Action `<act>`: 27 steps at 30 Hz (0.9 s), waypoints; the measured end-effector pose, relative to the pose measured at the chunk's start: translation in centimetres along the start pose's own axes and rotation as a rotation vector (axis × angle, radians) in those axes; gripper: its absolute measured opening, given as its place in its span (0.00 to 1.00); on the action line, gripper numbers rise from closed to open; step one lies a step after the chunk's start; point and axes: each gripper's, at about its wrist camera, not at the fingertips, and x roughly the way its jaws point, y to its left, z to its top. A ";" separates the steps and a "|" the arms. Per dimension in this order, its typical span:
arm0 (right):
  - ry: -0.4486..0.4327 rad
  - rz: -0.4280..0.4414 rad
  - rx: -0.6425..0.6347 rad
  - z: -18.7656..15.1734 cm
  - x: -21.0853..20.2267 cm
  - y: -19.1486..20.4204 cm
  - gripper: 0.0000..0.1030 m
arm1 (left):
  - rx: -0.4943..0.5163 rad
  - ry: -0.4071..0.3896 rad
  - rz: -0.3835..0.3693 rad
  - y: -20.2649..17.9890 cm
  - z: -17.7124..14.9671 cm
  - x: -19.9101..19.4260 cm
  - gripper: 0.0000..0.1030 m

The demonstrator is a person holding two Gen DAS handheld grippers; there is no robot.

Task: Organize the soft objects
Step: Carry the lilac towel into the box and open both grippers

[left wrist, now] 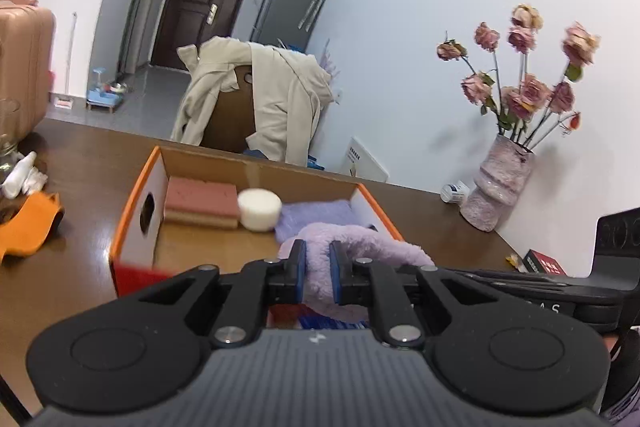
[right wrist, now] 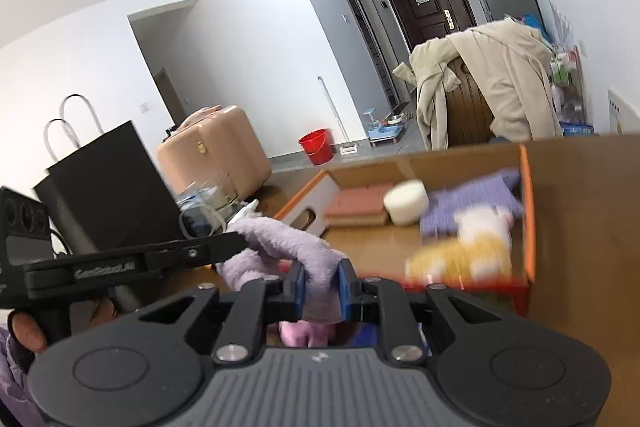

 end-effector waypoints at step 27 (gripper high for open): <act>0.070 -0.197 -0.241 5.7 13.0 3.8 0.55 | 0.092 -0.026 0.141 9.1 5.3 2.8 0.61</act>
